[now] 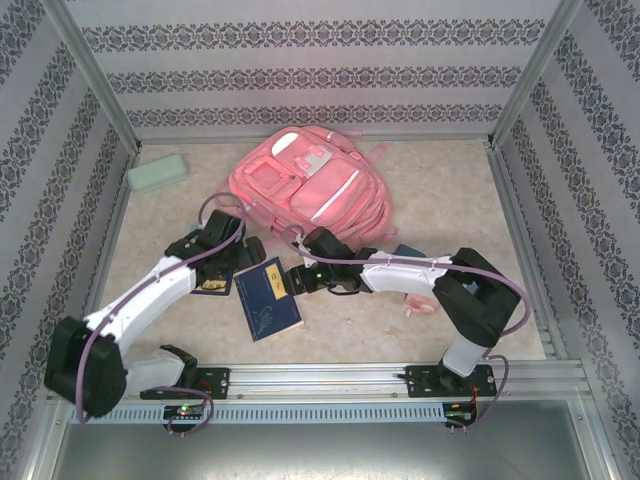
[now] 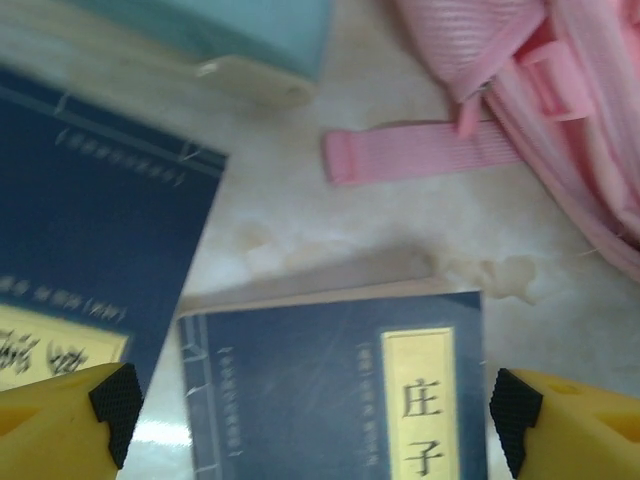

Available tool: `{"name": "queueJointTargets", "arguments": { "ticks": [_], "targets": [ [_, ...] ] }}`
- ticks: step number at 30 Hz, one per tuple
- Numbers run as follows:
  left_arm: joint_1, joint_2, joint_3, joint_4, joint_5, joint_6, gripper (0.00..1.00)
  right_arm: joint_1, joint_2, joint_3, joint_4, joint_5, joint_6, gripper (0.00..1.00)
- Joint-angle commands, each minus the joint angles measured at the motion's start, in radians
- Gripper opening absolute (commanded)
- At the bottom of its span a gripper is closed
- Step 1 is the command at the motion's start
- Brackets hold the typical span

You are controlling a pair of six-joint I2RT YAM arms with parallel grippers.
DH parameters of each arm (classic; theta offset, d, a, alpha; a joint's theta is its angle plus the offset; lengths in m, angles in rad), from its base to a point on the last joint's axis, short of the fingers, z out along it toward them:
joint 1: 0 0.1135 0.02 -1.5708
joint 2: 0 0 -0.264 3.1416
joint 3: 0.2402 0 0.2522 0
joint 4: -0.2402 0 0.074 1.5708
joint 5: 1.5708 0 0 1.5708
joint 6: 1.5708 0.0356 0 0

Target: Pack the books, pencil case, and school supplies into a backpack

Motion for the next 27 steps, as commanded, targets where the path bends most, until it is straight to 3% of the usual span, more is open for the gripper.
{"name": "queueJointTargets", "arguments": {
  "ticks": [1,6,15,27],
  "targets": [
    [0.008,-0.081,-0.079,0.028,-0.038,-0.102,0.9,0.004,0.049,0.052,-0.048,-0.024,-0.029,0.5],
    [0.008,-0.154,-0.196,0.058,0.05,-0.159,0.84,0.005,0.121,0.104,-0.096,-0.007,-0.037,0.44],
    [0.005,-0.174,-0.377,0.22,0.208,-0.258,0.69,0.001,0.167,0.112,-0.122,0.018,-0.046,0.24],
    [-0.004,-0.064,-0.485,0.543,0.355,-0.305,0.47,0.004,0.176,0.111,-0.122,-0.001,-0.042,0.23]
  ]
}}
